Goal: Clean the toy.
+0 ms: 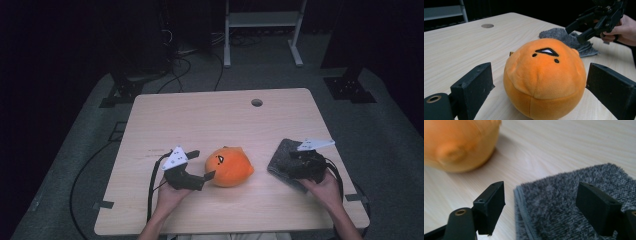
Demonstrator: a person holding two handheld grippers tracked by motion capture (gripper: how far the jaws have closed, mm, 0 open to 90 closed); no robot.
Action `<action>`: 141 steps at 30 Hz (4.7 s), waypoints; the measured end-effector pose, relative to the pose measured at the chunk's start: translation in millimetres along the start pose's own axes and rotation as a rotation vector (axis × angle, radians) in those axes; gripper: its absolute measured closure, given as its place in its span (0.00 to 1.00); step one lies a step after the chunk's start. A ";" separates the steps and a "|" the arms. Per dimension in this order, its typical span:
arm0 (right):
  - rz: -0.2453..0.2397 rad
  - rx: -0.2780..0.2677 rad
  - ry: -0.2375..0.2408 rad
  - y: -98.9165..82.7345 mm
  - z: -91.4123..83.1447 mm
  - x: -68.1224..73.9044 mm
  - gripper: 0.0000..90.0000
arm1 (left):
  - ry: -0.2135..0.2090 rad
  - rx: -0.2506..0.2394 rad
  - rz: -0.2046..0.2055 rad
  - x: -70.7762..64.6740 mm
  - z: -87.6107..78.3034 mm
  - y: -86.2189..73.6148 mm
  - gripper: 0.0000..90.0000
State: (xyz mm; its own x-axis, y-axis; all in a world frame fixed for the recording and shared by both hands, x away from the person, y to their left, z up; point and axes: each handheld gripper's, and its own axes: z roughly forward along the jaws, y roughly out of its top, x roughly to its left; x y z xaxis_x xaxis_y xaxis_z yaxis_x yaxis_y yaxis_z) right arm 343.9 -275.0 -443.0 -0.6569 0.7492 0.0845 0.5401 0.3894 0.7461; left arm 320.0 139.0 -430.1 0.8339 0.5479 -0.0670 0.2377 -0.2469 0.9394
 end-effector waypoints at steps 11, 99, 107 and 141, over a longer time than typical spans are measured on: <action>-0.006 0.029 -0.075 13.4 17.6 -15.5 0.24 | -0.035 0.027 0.008 -2.9 14.0 2.1 0.07; -0.136 -0.122 0.164 28.1 10.0 72.2 0.82 | -0.133 0.116 0.043 -14.7 24.2 -12.5 0.40; -0.176 -0.133 0.301 31.2 12.6 78.7 0.62 | -0.140 0.121 0.075 -17.3 25.0 -11.6 0.40; -0.120 -0.121 0.233 31.8 10.7 75.2 0.82 | -0.162 0.133 0.062 -10.6 21.7 -11.0 0.40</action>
State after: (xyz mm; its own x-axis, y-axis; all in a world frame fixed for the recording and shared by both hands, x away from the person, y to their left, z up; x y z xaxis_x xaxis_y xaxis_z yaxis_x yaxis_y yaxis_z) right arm 317.3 -200.5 -420.0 -0.8229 0.5531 0.1304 0.3941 0.3902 0.8321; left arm 319.3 118.5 -447.0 0.9153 0.3959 -0.0739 0.2386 -0.3853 0.8914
